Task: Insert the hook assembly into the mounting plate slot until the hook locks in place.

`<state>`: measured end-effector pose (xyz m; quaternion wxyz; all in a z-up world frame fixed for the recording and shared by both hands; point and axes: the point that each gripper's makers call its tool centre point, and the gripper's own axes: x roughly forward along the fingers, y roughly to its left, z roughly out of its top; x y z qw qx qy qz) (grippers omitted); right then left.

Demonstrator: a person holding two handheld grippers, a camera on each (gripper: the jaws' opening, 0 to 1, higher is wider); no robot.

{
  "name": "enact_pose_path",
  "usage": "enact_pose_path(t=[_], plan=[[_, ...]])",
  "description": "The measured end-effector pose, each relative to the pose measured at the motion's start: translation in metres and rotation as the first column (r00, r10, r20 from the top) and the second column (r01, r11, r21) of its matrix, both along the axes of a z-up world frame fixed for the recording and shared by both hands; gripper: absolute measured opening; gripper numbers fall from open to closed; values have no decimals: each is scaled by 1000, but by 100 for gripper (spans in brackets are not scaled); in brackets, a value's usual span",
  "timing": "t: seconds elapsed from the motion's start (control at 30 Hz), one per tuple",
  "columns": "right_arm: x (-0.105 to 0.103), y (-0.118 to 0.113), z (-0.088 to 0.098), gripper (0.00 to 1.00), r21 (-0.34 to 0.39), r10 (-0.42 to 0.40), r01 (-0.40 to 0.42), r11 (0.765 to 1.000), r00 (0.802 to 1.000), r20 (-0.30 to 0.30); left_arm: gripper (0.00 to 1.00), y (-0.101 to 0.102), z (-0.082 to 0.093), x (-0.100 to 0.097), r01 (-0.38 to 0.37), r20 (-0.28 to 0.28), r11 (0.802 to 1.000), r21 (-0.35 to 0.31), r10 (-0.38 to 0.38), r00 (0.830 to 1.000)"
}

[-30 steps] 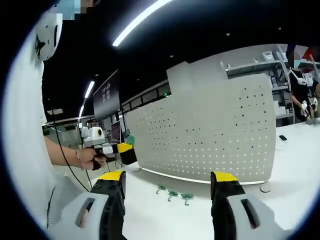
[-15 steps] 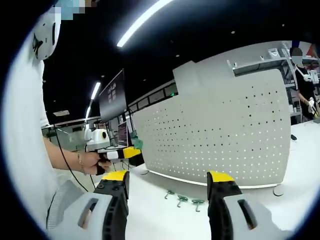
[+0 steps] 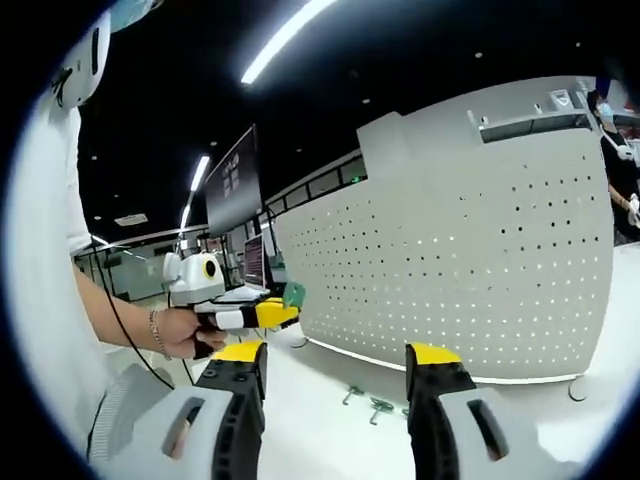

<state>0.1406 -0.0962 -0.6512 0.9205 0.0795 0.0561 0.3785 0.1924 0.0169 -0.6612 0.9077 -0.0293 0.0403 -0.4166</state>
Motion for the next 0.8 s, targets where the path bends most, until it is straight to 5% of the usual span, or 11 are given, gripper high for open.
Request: enact_pose_path(t=[0.4,0.8], plan=[[12,25,16,54,24,30,-31,999,998,49,2,-16,0,-5,25,2,1000,0,-25,1000],[19,39,16,52,51,45,-46,998,999,23,2,-25,6,-6,34,4,999,-21,-34,999]])
